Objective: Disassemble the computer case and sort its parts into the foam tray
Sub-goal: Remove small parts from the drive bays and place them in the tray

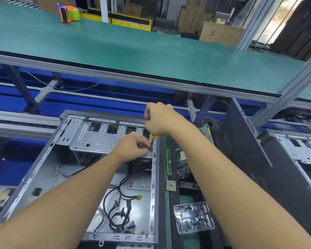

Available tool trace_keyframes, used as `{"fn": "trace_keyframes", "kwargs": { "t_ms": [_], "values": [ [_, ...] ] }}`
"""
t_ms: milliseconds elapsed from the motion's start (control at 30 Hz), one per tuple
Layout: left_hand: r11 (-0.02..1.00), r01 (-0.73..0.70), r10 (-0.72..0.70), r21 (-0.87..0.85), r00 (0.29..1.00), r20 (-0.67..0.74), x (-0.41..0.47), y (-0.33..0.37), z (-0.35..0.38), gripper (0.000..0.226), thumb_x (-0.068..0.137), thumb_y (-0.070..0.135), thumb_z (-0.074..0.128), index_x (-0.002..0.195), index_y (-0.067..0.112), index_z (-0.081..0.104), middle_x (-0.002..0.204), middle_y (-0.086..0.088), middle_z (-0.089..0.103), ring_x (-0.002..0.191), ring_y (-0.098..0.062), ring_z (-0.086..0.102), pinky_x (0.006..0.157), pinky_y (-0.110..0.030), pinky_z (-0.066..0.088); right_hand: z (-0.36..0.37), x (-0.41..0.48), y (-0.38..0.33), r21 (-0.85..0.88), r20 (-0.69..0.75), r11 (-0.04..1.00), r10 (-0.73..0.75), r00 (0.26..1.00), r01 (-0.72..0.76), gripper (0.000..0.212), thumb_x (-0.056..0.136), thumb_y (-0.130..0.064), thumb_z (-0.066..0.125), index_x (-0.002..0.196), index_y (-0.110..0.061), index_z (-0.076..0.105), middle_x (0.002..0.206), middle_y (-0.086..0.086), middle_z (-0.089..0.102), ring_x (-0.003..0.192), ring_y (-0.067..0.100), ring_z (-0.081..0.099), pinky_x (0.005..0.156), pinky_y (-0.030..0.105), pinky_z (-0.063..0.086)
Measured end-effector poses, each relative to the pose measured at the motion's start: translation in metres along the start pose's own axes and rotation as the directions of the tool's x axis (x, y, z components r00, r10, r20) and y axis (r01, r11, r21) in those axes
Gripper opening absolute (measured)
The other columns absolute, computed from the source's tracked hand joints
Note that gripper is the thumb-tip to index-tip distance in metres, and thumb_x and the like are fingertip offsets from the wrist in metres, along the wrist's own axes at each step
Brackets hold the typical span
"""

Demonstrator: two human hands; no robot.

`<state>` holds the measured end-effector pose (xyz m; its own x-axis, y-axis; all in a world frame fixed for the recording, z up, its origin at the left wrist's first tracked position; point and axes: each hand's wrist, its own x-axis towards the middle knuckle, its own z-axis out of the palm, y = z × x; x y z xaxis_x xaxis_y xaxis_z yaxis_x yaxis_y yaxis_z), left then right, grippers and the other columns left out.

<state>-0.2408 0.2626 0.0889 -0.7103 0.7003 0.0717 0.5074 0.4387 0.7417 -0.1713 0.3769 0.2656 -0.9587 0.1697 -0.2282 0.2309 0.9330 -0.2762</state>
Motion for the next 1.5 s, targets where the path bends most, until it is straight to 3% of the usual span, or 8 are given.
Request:
{"fn": "trace_keyframes", "kwargs": {
  "t_ms": [167, 367, 600, 800, 933, 1100, 1367, 1500],
  "values": [
    [1.0, -0.016, 0.016, -0.004, 1.0, 0.019, 0.0, -0.002, -0.002, 0.015, 0.075, 0.026, 0.074, 0.085, 0.037, 0.078, 0.097, 0.028, 0.068, 0.103, -0.007, 0.055, 0.099, -0.036, 0.044, 0.006, 0.002, 0.0, -0.196, -0.187, 0.964, 0.145, 0.972, -0.181, 0.052, 0.104, -0.054, 0.035, 0.133, -0.011, 0.041, 0.12, 0.011, 0.056, 0.09, 0.033, 0.053, 0.057, 0.035, 0.03],
    [1.0, -0.026, 0.026, -0.017, 0.999, 0.018, 0.001, -0.004, -0.001, 0.016, 0.073, 0.025, 0.073, 0.084, 0.035, 0.079, 0.095, 0.027, 0.068, 0.102, -0.004, 0.053, 0.097, -0.038, 0.045, 0.001, 0.002, 0.005, -0.009, -0.076, 0.999, 0.041, 0.996, -0.041, 0.019, 0.098, -0.016, 0.048, 0.117, -0.012, 0.05, 0.116, 0.01, 0.055, 0.105, 0.034, 0.05, 0.075, 0.039, 0.042],
    [1.0, -0.016, 0.016, -0.007, 1.0, 0.016, 0.001, -0.003, 0.0, 0.017, 0.075, 0.023, 0.075, 0.085, 0.036, 0.078, 0.096, 0.027, 0.068, 0.104, -0.004, 0.052, 0.099, -0.039, 0.044, 0.006, -0.003, 0.007, -0.192, -0.148, 0.972, 0.109, 0.983, -0.137, 0.058, 0.103, -0.056, 0.034, 0.142, -0.013, 0.035, 0.131, 0.015, 0.049, 0.105, 0.035, 0.055, 0.071, 0.04, 0.036],
    [1.0, -0.011, 0.01, 0.004, 1.0, 0.013, 0.001, -0.003, 0.001, 0.017, 0.075, 0.022, 0.075, 0.085, 0.036, 0.078, 0.096, 0.029, 0.067, 0.106, -0.005, 0.052, 0.1, -0.039, 0.043, 0.001, -0.001, 0.009, -0.035, -0.078, 0.999, 0.003, 0.997, -0.006, 0.023, 0.099, -0.02, 0.047, 0.121, -0.014, 0.047, 0.118, 0.008, 0.05, 0.097, 0.03, 0.049, 0.073, 0.039, 0.038],
    [1.0, -0.015, 0.015, 0.016, 1.0, 0.008, 0.001, -0.002, 0.001, 0.018, 0.075, 0.022, 0.075, 0.084, 0.037, 0.077, 0.096, 0.027, 0.068, 0.105, -0.003, 0.052, 0.1, -0.037, 0.043, -0.002, -0.001, 0.008, -0.078, -0.024, 0.996, 0.029, 0.999, -0.031, 0.035, 0.097, -0.033, 0.051, 0.127, -0.017, 0.046, 0.128, 0.009, 0.045, 0.112, 0.034, 0.046, 0.076, 0.041, 0.036],
    [1.0, -0.005, 0.005, 0.025, 1.0, 0.021, 0.0, -0.002, 0.001, 0.016, 0.075, 0.027, 0.073, 0.085, 0.038, 0.077, 0.098, 0.029, 0.067, 0.106, 0.001, 0.051, 0.1, -0.038, 0.044, 0.005, 0.0, 0.01, -0.218, -0.189, 0.973, 0.03, 0.981, -0.072, 0.036, 0.107, -0.039, 0.034, 0.127, -0.011, 0.042, 0.099, 0.007, 0.057, 0.075, 0.028, 0.051, 0.057, 0.036, 0.031],
    [1.0, -0.019, 0.019, -0.005, 1.0, 0.005, -0.001, 0.0, -0.001, 0.028, 0.073, 0.022, 0.074, 0.07, 0.049, 0.068, 0.093, 0.024, 0.069, 0.096, 0.0, 0.053, 0.093, -0.034, 0.047, -0.006, 0.0, 0.006, -0.154, 0.016, 0.987, 0.045, 0.999, -0.042, 0.041, 0.099, -0.042, 0.048, 0.13, -0.016, 0.043, 0.127, 0.009, 0.044, 0.117, 0.035, 0.045, 0.075, 0.042, 0.037],
    [1.0, -0.003, 0.003, -0.002, 1.0, 0.01, 0.0, -0.002, 0.0, 0.016, 0.073, 0.024, 0.074, 0.079, 0.039, 0.075, 0.094, 0.026, 0.069, 0.098, 0.004, 0.051, 0.092, -0.033, 0.048, -0.001, 0.001, 0.006, -0.202, -0.118, 0.976, 0.056, 0.991, -0.079, 0.038, 0.107, -0.041, 0.034, 0.128, -0.01, 0.042, 0.101, 0.008, 0.058, 0.086, 0.031, 0.057, 0.056, 0.035, 0.033]
  ]
}}
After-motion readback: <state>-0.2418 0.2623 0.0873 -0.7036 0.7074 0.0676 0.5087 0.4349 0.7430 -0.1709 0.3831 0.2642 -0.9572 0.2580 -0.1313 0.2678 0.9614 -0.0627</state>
